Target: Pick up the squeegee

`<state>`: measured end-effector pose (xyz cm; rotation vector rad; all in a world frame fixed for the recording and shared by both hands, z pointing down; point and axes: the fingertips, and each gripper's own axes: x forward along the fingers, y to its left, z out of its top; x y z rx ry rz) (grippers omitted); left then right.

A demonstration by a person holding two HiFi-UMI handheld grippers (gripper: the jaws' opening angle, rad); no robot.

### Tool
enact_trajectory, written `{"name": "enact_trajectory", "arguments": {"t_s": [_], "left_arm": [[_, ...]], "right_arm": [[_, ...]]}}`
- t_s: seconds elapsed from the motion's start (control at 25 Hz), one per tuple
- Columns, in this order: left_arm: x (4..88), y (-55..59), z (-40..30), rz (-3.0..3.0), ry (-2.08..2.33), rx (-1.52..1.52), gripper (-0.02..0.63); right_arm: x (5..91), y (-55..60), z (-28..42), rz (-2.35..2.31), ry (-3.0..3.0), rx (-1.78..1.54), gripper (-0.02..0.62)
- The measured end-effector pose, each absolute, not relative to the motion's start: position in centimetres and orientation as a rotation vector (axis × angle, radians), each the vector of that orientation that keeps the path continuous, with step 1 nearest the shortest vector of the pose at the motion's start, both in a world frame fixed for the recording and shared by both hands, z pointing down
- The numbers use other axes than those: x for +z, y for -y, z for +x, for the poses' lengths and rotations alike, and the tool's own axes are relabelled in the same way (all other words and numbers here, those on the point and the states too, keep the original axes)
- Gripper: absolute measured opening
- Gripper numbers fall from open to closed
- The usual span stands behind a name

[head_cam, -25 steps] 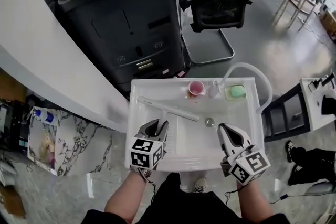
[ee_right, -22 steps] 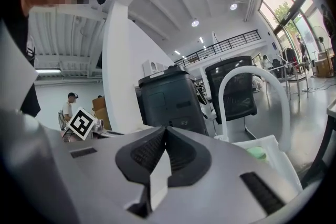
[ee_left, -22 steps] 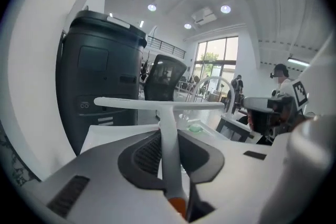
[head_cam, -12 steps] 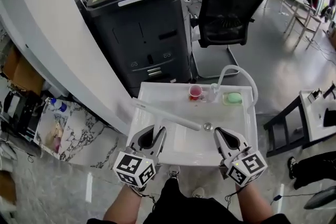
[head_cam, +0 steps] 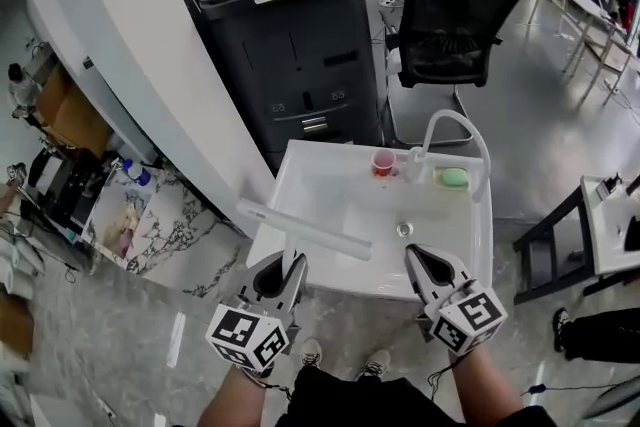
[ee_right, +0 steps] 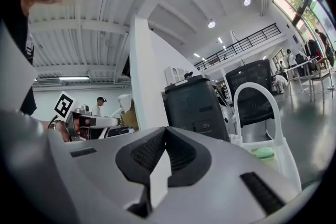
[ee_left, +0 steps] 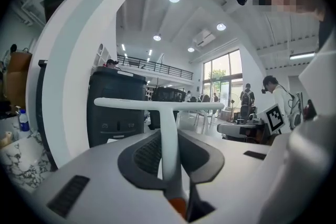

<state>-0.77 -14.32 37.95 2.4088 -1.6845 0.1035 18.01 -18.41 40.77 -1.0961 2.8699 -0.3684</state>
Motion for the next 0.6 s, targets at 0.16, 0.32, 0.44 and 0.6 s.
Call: {"name": "enact_trajectory", "arguments": {"t_s": [0.16, 0.32, 0.44, 0.6], "left_arm": [[38.0, 12.5, -2.0, 2.387, 1.711, 0.125, 0.078], [38.2, 10.6, -3.9, 2.377, 1.730, 0.147, 0.078], [38.2, 9.1, -5.6, 2.379, 1.740, 0.150, 0.078], [38.5, 7.3, -7.8, 2.386, 1.704, 0.131, 0.078]], "right_arm": [[41.3, 17.2, 16.4, -1.051, -2.881, -0.404, 0.017], [41.5, 15.9, 13.9, -1.016, -2.898, -0.404, 0.017], [41.0, 14.8, 11.9, -1.017, -2.902, -0.393, 0.017], [40.6, 12.6, 9.6, -1.053, -2.897, -0.386, 0.017]]}}
